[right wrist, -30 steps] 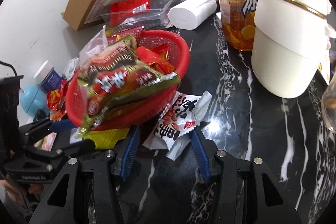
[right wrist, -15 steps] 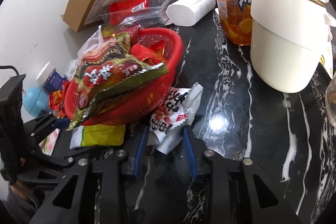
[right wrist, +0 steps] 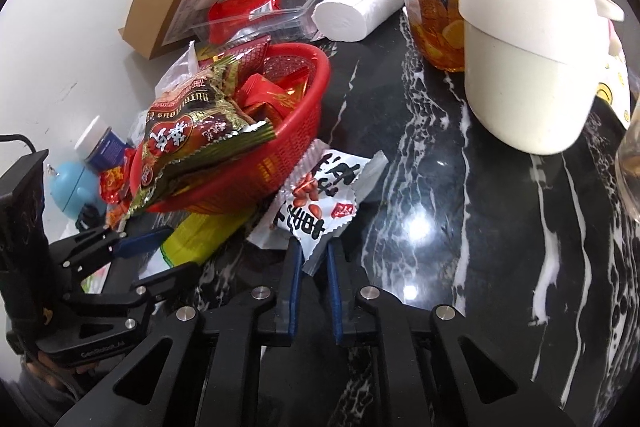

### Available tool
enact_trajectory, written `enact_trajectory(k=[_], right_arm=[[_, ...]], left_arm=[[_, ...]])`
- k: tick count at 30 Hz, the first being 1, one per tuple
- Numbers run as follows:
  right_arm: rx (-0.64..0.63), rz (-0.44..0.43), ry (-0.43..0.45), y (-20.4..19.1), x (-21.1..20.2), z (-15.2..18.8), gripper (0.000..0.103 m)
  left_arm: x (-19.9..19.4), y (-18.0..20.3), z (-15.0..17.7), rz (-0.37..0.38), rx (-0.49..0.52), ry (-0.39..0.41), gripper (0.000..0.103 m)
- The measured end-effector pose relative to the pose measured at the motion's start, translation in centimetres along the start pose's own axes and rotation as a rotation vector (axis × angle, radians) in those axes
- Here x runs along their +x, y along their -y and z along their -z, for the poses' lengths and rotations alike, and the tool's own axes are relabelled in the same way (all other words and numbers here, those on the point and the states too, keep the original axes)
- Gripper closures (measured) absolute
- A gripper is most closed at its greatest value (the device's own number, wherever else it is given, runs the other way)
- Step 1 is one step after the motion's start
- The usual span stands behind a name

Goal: Organize snacks
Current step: 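Grasp the yellow-green tube packet with the left tool while the right tool grasps the white peanut packet, then lift both packets and carry them over the red basket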

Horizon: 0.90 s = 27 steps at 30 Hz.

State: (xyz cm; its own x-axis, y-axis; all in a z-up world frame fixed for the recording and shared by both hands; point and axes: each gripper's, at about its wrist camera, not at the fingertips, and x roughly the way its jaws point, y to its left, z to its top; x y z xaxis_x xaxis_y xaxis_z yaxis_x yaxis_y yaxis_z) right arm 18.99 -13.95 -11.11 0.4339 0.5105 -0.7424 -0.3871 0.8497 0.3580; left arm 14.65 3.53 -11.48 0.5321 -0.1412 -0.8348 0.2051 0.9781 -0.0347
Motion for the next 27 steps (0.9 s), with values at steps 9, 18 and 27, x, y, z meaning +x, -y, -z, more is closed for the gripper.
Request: enact_trajectory(k=[9, 18, 27], right_arm=[[0.010, -0.014, -0.013, 0.0, -2.7, 2.7, 0.094], [-0.005, -0.019, -0.025, -0.3, -5.7, 6.2, 0.094], [-0.011, -0.003, -0.045, 0.2, -8.2, 10.1, 0.094]], left_arm=[[-2.0, 2.9, 2.7, 0.004, -0.052, -0.010, 0.059], [-3.7, 5.0, 5.1, 0.044, -0.097, -0.046, 0.059], [-4.7, 6.8, 6.8, 0.025, -0.112, -0.051, 0.056]])
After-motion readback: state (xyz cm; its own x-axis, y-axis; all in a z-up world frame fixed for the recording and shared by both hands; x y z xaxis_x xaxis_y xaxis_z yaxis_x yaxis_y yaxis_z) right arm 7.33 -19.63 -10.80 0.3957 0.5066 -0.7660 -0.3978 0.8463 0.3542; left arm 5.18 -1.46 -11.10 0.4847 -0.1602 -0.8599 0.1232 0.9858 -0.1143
